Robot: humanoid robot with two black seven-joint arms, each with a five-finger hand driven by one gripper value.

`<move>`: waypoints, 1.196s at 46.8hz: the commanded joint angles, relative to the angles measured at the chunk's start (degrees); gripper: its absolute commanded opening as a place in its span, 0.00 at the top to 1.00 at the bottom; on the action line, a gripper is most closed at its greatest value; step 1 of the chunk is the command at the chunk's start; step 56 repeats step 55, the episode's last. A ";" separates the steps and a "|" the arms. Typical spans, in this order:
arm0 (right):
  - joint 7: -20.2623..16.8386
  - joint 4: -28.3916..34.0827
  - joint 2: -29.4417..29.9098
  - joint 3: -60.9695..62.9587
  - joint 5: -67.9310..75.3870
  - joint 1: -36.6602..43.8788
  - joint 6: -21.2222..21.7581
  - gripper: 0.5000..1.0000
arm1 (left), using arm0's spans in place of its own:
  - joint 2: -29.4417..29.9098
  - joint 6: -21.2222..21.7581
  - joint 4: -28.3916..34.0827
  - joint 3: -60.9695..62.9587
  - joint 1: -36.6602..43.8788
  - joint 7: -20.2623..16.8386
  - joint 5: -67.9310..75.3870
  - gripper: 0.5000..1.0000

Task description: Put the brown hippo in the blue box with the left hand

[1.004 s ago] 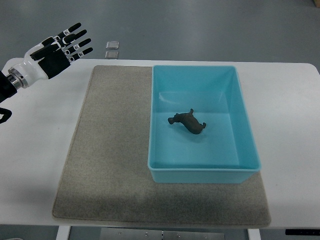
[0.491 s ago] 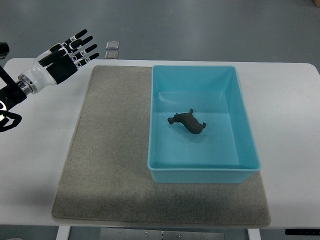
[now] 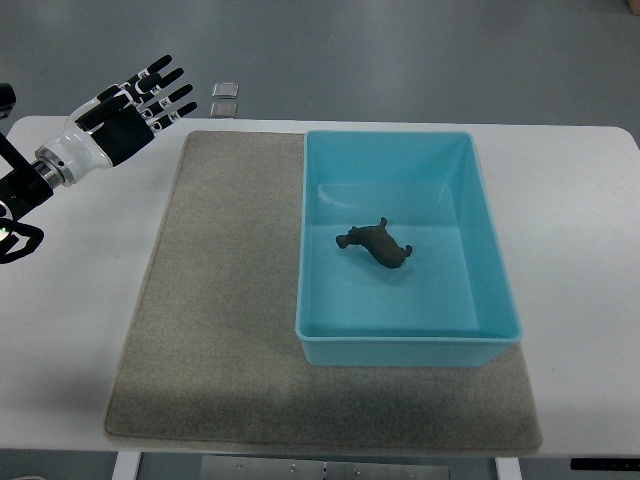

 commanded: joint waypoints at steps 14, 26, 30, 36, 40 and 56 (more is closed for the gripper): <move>0.03 0.09 0.00 -0.08 -0.10 -0.14 0.62 0.13 | 0.52 0.18 0.53 -1.44 -0.03 0.00 -0.05 0.00; -0.06 0.09 0.00 -0.08 -0.10 -0.14 0.09 0.13 | 0.96 0.18 0.61 -1.80 0.06 0.00 -0.05 0.00; -0.06 0.09 0.00 0.01 -0.10 -0.14 0.09 0.13 | 0.96 0.18 0.61 -2.06 -0.03 0.00 -0.13 0.00; -0.06 0.09 0.00 -0.16 -0.01 -0.23 0.09 0.13 | 0.96 0.18 1.23 -3.20 -0.03 0.00 -0.05 0.00; -0.06 0.17 0.00 -0.08 -0.01 -0.23 0.18 0.13 | 0.96 0.18 1.23 -3.12 0.06 0.00 -0.05 0.00; -0.15 0.70 0.00 0.01 -0.19 -0.31 0.18 0.13 | 0.96 0.18 1.32 -3.20 0.06 0.00 -0.04 0.00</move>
